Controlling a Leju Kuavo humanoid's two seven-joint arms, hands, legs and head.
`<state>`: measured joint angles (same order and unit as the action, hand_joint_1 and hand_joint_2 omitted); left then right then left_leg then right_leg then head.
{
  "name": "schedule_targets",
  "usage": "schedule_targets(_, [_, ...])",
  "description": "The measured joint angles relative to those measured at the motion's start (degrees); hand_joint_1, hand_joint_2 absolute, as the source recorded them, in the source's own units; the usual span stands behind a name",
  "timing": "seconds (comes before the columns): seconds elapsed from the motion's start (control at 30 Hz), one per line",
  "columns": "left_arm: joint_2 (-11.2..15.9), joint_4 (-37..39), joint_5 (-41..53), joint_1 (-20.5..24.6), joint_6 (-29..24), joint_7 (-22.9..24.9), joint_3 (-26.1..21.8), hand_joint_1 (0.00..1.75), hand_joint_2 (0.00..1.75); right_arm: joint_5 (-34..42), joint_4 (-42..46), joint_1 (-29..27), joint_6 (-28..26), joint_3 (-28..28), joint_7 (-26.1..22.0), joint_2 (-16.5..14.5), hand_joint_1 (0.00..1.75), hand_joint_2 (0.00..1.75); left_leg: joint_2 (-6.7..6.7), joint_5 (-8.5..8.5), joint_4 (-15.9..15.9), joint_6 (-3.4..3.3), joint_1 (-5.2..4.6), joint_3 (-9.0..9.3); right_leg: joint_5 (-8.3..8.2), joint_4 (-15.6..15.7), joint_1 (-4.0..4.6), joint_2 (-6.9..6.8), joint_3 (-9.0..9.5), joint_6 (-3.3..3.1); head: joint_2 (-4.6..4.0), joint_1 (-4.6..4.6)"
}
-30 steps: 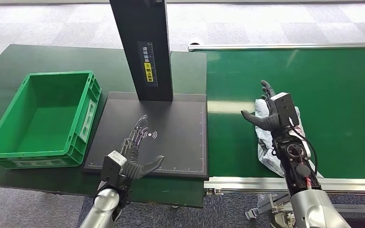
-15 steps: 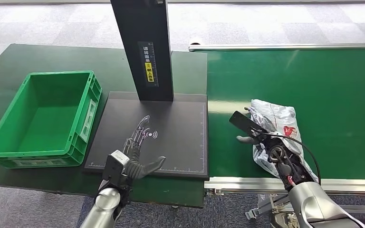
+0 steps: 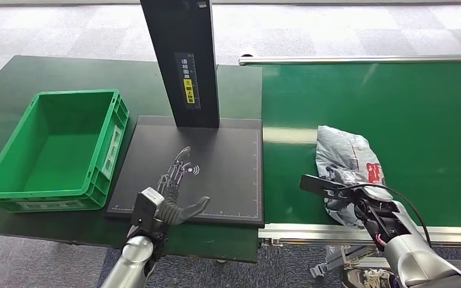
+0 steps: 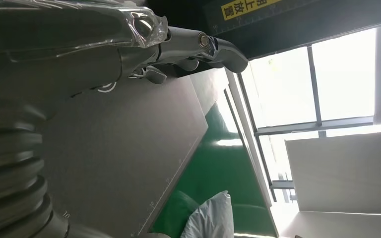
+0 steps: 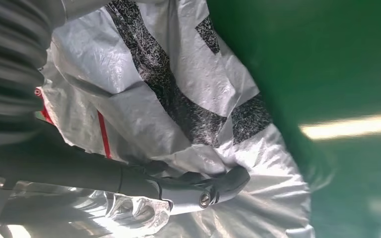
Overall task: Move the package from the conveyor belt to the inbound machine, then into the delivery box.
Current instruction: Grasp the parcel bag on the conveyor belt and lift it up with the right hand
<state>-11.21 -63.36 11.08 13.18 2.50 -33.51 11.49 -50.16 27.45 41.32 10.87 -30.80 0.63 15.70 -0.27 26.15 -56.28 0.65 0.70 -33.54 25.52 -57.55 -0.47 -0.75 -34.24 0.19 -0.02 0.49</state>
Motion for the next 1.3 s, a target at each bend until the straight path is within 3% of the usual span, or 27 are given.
schedule_targets(0.03, [0.00, 0.04, -0.10, 0.00, -0.05, 0.03, 0.02, 0.00, 1.75, -0.54, -0.19, 0.06, -0.20, -0.29, 0.88, 0.13, 1.43, 1.75, 0.00, 0.00, 0.00, 0.00, 0.00, 0.00, 0.00, 0.00, 0.00, 0.00, 0.00, 0.00, 0.00, 0.00])
schedule_targets(0.17, [0.00, 0.05, -0.23, -0.01, -0.20, 0.20, 0.03, 0.00, 1.75, -2.39, -0.96, 0.57, -0.97, -1.34, 3.23, 0.32, 1.75, 1.75, 0.00, 0.00, 0.00, 0.00, -0.02, 0.01, 0.00, 0.00, -0.02, 0.00, 0.01, 0.00, 0.00, 0.01])
schedule_targets(0.57, [0.00, -0.55, -0.28, -0.03, -0.67, 0.93, -0.01, 0.00, 1.75, -3.82, -2.19, 2.57, -1.88, -2.79, 3.90, 0.14, 1.75, 1.75, 0.00, 0.00, 0.00, 0.00, -0.02, 0.00, 0.00, 0.00, -0.03, 0.00, 0.01, 0.00, 0.00, 0.00])
schedule_targets(0.87, [0.02, -2.00, -0.16, -0.62, -0.17, 1.07, -0.15, 0.00, 1.75, -4.49, -2.25, 2.27, -5.49, -2.78, 0.51, -0.23, 1.75, 1.75, -0.01, 0.00, 0.00, 0.00, -0.02, -0.01, 0.00, 0.00, -0.03, 0.01, 0.01, 0.00, -0.01, 0.01])
schedule_targets(1.13, [0.02, -4.34, 0.81, -2.31, -1.38, 0.32, -0.85, 0.00, 1.75, -1.58, 1.19, 0.31, -15.16, 0.34, -4.54, -1.52, 1.75, 1.75, 0.05, 0.00, 0.00, 0.00, -0.02, -0.02, 0.00, -0.01, -0.02, 0.04, -0.02, 0.00, 0.00, -0.01])
schedule_targets(1.3, [0.02, -5.45, 0.95, -2.75, -1.62, 0.23, -1.37, 0.00, 1.75, -1.23, 3.36, -0.36, -15.57, 2.22, -4.82, -2.27, 1.75, 1.75, 0.02, 0.00, 0.01, 0.00, -0.02, -0.03, 0.00, -0.01, -0.02, 0.02, -0.02, 0.00, 0.00, 0.00])
